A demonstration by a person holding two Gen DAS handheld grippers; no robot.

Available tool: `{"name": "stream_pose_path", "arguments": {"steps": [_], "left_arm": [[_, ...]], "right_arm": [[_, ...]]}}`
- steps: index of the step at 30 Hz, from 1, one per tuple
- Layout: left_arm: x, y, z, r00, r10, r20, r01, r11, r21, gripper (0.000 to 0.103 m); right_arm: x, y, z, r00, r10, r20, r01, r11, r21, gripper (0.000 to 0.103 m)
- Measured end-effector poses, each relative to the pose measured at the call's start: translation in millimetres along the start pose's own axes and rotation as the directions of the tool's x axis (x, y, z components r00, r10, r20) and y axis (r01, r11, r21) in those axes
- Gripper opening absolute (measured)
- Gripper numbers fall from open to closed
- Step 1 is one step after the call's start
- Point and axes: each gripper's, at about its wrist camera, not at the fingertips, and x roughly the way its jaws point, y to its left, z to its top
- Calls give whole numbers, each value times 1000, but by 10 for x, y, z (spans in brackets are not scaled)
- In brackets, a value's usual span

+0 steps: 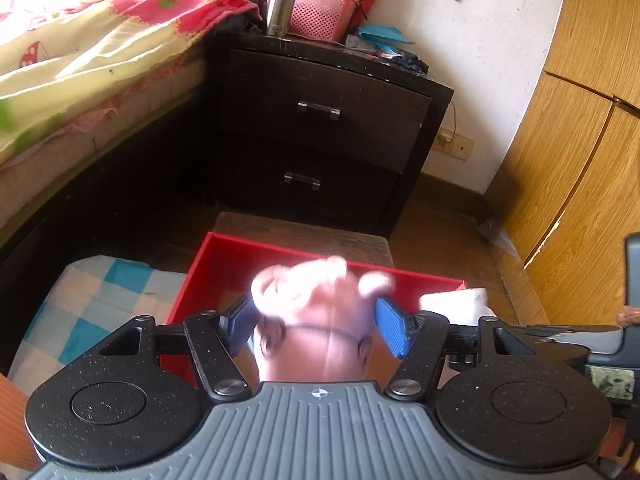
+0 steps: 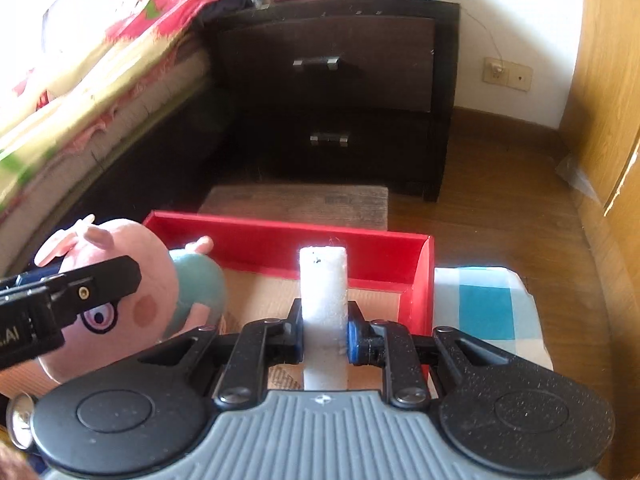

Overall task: Organize soft objects
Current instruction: 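Open the left tool over the red box while the right tool releases the sponge inside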

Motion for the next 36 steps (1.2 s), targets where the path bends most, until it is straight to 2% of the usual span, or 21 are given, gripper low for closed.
{"name": "stream_pose_path", "arguments": {"steps": [2,4,5,11,20,31,36], "left_arm": [[-3,-4,-3,1000,3,0,-3,1000,5,71],[-1,-11,-10,1000,12,4,-12,1000,7,76],[4,-14,-13,1000,15,2,-15,1000,10,76],[-38,-53,-4,1000,26,-6,-26,1000,13,80],[-278,-126,-16,999,37,9,-37,999,33,89],[-664,-250,-69,999,28,46,-31,997,69,95],[-887,-319,-158,997,57,61,-63,992,112,96]], "right_arm": [[36,9,7,1000,-20,-3,20,1000,-4,12],[59,7,7,999,-32,-11,32,999,-4,46],[59,9,0,999,-37,-9,37,999,-5,51],[-7,-15,-36,999,-49,1,49,999,-1,52],[-326,-90,-205,999,-40,9,40,999,9,52],[-678,-225,-547,1000,9,8,-9,997,71,52],[-877,-271,-731,999,36,23,-38,994,107,52]]}}
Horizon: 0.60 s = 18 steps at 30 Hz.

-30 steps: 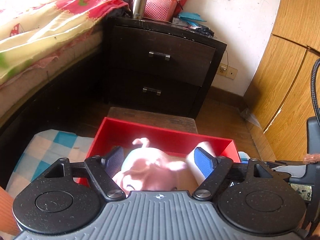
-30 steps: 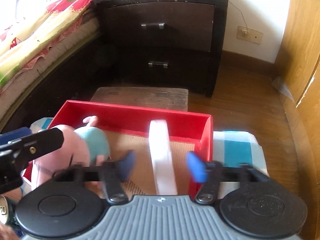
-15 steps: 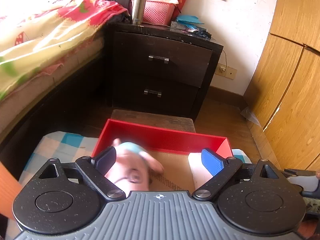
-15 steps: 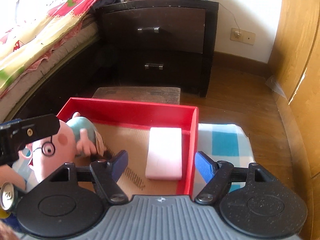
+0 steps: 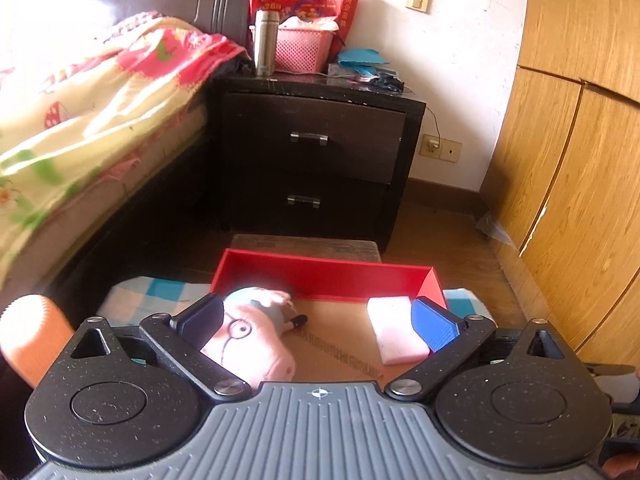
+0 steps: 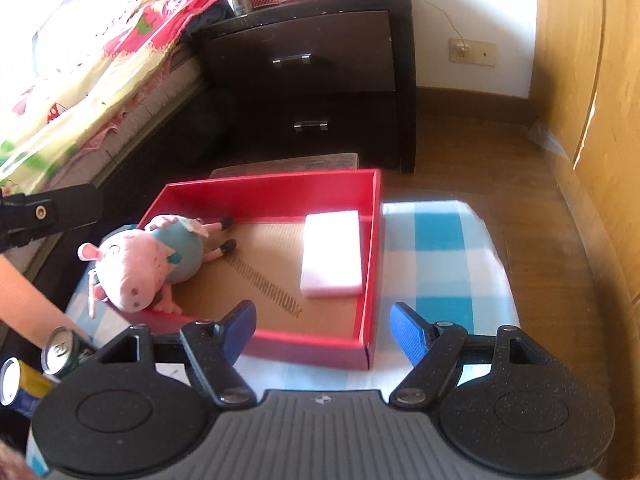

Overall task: Organize soft objects
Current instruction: 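Open the left tool over the red box while the right tool releases the sponge inside, then move the left tool back to the table and grasp the white teddy bear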

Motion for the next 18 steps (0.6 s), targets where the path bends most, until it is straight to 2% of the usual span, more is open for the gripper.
{"name": "stream_pose_path", "arguments": {"steps": [4,10,14,18], "left_arm": [[-205,41,-90,1000,3,-5,-3,1000,9,97],[-429,146,-307,999,34,-29,-34,999,22,98],[-489,247,-521,996,47,-82,-44,998,34,98],[-498,359,-802,984,52,-173,-45,998,45,98]], "right_arm": [[-149,23,-146,1000,5,15,-5,1000,-7,52],[-244,32,-304,999,31,-10,-32,999,-20,52],[-307,15,-382,998,54,-15,-54,999,0,52],[-329,39,-482,998,57,-31,-58,998,-19,53]]}}
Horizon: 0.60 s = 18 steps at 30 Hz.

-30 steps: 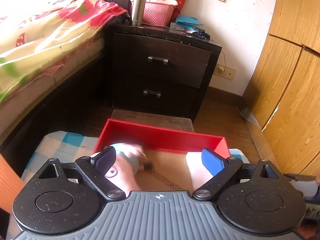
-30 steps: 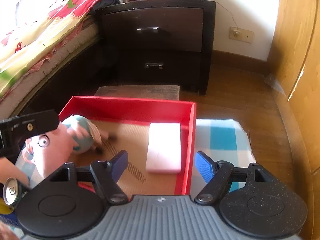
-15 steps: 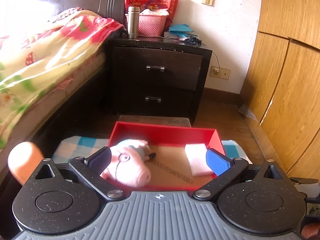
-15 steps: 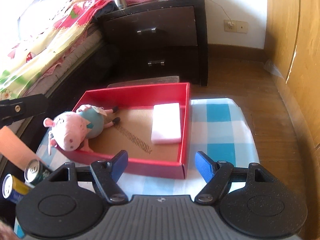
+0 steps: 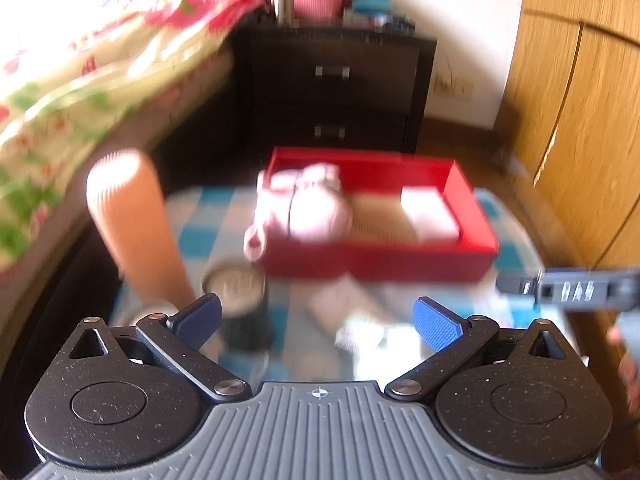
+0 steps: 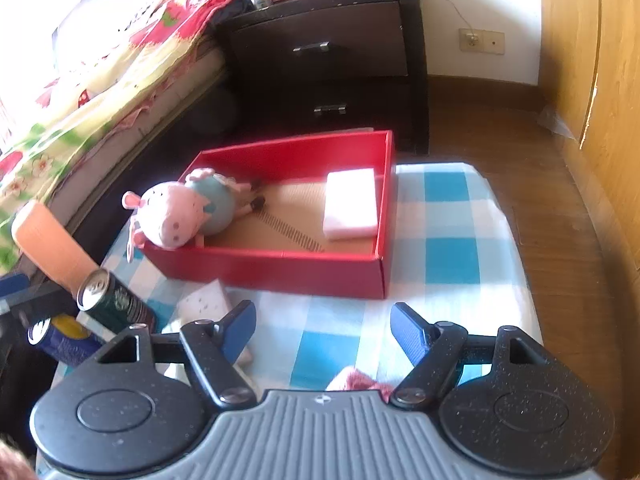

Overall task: Organize soft objects
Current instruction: 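Move the left tool back to the table and grasp the white teddy bear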

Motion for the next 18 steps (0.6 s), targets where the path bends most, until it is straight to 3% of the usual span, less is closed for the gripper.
{"name": "stream_pose_path", "arguments": {"steps": [6,12,18], "left_arm": [[-26,124,-330,997,-2,-75,1,1000,-10,98],[98,351,-545,985,-19,-173,0,995,-104,98],[284,361,-668,968,37,-247,-58,995,-78,97]], "right_arm": [[12,28,-87,1000,5,-26,-5,1000,-16,53],[3,74,-160,999,21,-41,-22,999,-25,53],[24,132,-228,997,33,-62,-35,999,-34,53]]}}
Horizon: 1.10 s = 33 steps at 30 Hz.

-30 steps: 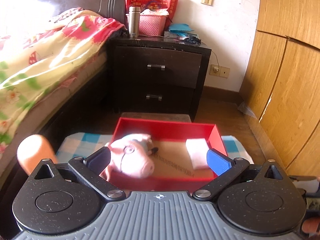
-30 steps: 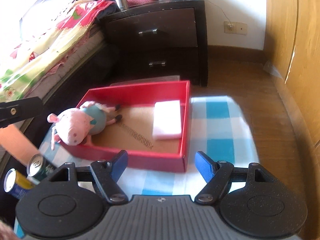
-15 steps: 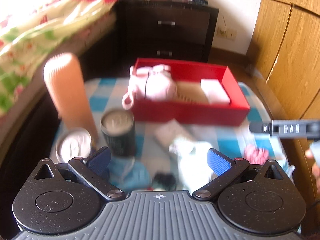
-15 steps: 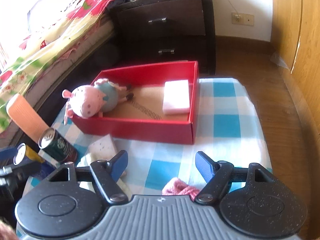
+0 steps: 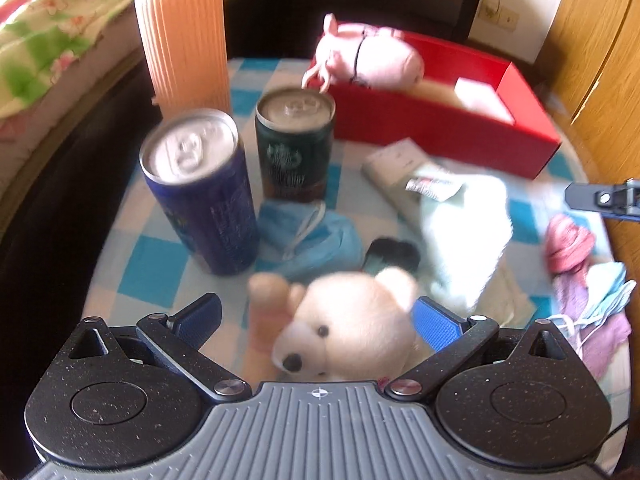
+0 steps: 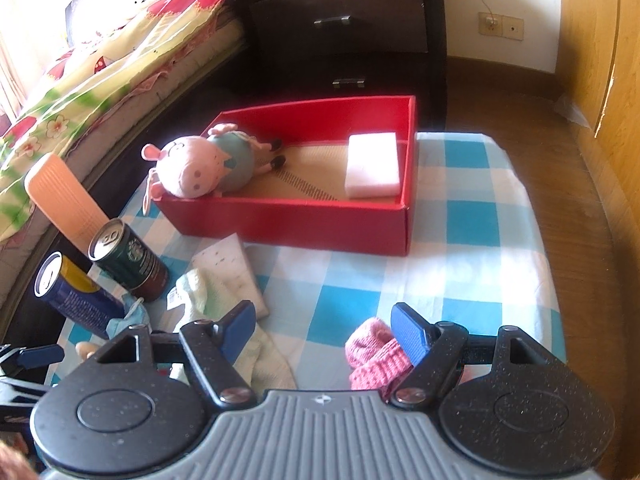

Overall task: Organize soft objects
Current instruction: 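Move the left tool back to the table and grasp the white teddy bear, then grasp the light green towel with the right tool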

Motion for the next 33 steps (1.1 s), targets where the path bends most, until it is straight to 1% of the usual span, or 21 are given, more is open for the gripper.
{"name": "stream_pose_path", "arguments": {"steps": [2,3,6,8,9,10,13,17,23,27,32,33], "left_arm": [[74,-12,-18,999,-38,-36,38,999,-2,97],[110,-24,-29,998,-42,-50,42,999,-2,97],[216,-60,-52,997,-13,-80,14,1000,6,97],[246,-51,-56,996,-14,-86,14,1000,-5,96],[246,-41,-59,996,-16,-83,15,1000,-12,94],[242,-33,-64,997,-16,-78,15,1000,-18,89],[208,-6,-68,997,-23,-71,21,999,-29,82],[110,26,-62,997,-49,-59,47,998,-30,76],[-64,100,-12,994,-108,-19,107,993,-51,74],[-152,167,23,986,-165,-3,164,983,-85,74],[-190,239,14,985,-175,7,175,979,-102,74],[-197,262,7,982,-190,6,189,976,-110,74]], "right_arm": [[8,-2,-14,1000,9,-7,-9,1000,1,53],[12,-6,-21,1000,10,-10,-10,1000,4,53],[15,-27,-23,1000,9,-12,-9,1000,12,53],[2,-45,-21,1000,11,-8,-11,1000,16,53],[-5,-52,-20,1000,12,-6,-12,1000,18,53],[-12,-63,-18,1000,13,-3,-12,1000,20,53],[-18,-92,-23,1000,11,-5,-10,1000,24,53],[-11,-98,-55,1000,15,-16,-14,1000,19,53],[28,-64,-84,999,21,-33,-21,1000,11,53],[80,-12,-102,998,31,-55,-31,999,7,53],[159,146,-139,996,51,-79,-54,998,-32,53],[182,188,-151,995,58,-86,-61,997,-41,53]]}}
